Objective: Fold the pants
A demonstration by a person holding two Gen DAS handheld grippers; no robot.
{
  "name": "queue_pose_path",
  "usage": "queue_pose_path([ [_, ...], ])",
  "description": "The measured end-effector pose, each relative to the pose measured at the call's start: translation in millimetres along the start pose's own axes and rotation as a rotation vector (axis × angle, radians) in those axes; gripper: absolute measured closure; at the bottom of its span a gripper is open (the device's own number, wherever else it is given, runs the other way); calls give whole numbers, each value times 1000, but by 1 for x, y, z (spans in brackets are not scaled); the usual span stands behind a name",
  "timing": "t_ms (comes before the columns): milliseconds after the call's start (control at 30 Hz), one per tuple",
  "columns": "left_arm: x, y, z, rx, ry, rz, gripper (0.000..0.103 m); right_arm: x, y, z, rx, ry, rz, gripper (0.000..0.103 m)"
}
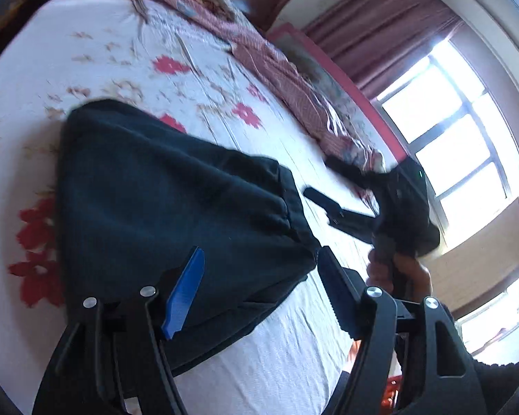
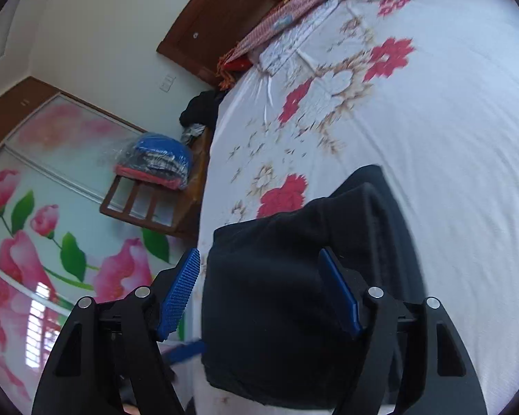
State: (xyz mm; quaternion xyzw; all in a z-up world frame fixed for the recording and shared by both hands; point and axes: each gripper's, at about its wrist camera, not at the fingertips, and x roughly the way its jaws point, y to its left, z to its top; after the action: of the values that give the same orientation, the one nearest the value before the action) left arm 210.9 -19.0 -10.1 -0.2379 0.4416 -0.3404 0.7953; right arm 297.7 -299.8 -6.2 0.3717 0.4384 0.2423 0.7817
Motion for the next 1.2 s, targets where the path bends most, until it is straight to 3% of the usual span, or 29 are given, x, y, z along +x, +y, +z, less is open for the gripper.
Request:
queue_pose_path([
  [67,25,11,-10,-32,72,16,36,28,-15,7,26,20,-69,40],
  [100,28,13,-18,-36,84,23,37,31,-28,10,57,21,-68,52],
  [133,29,16,-24,-19,78,26,38,29,-43,14,115,-1,-71,87],
  [167,26,15,-29,7,65,27,38,26,-58,16,176,-17,-52,103],
  [233,23,12,-34,37,69,34,38,21,-68,10,200,-10,-15,103],
  [333,20,8,-33,45,65,58,38,4,-45,0,139,-26,-81,102],
  [433,12,4,-27,31,42,66,37,-23,-16,-18,84,-59,-49,102],
  [533,3,-5,-30,45,34,49,34,-31,-3,-51,62,7,-9,102],
  [600,4,-7,-35,58,50,59,34,-35,-11,-74,39,31,-98,102],
  [667,5,-5,-38,63,62,66,34,-37,-44,-84,125,24,-87,102],
  [733,8,-9,-35,59,64,86,34,-47,-57,-92,238,-6,23,102],
  [800,-3,-18,-33,60,55,132,31,-74,-36,-99,166,-82,69,89],
  [833,-16,-23,-34,72,31,189,19,-88,-25,-107,133,-108,42,54],
  [867,-30,-29,-40,95,-5,285,10,-100,-18,-119,119,-121,-23,3],
  [900,-42,-35,-45,124,-64,417,2,-109,-12,-133,108,-132,-105,4],
  [933,-53,-41,-53,161,-111,519,2,-114,-7,-147,81,-120,-164,4],
  [1033,-75,-53,-80,241,-155,755,2,-118,-5,-185,86,-50,-297,4],
  [1067,-81,-57,-86,250,-167,810,2,-117,-6,-196,97,-32,-360,4],
  [1133,-93,-63,-100,252,-172,828,2,-114,2,-212,72,-6,-498,4],
  [1200,-103,-68,-109,203,-196,856,2,-110,20,-221,-7,-29,-520,4],
])
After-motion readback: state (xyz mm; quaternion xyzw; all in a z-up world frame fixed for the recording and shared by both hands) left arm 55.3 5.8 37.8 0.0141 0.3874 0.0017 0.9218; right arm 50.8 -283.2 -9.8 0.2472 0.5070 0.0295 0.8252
